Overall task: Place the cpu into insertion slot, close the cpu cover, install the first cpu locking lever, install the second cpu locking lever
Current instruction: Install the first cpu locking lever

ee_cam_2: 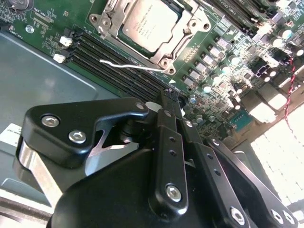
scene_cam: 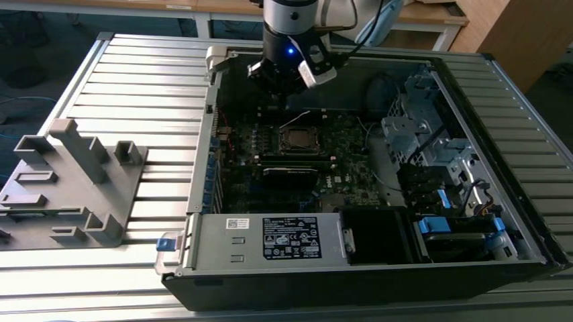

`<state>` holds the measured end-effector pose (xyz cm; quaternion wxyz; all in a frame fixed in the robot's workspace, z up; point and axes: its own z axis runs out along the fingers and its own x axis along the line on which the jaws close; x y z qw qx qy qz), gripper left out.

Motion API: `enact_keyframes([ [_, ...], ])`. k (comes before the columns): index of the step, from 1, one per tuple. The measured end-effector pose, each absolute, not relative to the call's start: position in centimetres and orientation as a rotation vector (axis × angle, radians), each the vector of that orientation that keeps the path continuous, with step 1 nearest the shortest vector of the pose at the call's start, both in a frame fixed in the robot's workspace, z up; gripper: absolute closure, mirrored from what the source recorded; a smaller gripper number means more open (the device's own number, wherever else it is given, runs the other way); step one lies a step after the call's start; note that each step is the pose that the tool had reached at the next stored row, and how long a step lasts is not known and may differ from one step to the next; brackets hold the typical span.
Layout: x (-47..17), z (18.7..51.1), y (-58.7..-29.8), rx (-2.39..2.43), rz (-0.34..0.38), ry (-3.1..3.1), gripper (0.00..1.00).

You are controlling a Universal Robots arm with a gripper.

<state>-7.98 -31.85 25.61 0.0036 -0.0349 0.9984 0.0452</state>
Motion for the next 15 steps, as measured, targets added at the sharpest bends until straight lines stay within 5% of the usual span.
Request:
enact_keyframes([
  [15, -6.7, 24.6, -31.8, -0.075, 0.140, 3.126, 0.89],
])
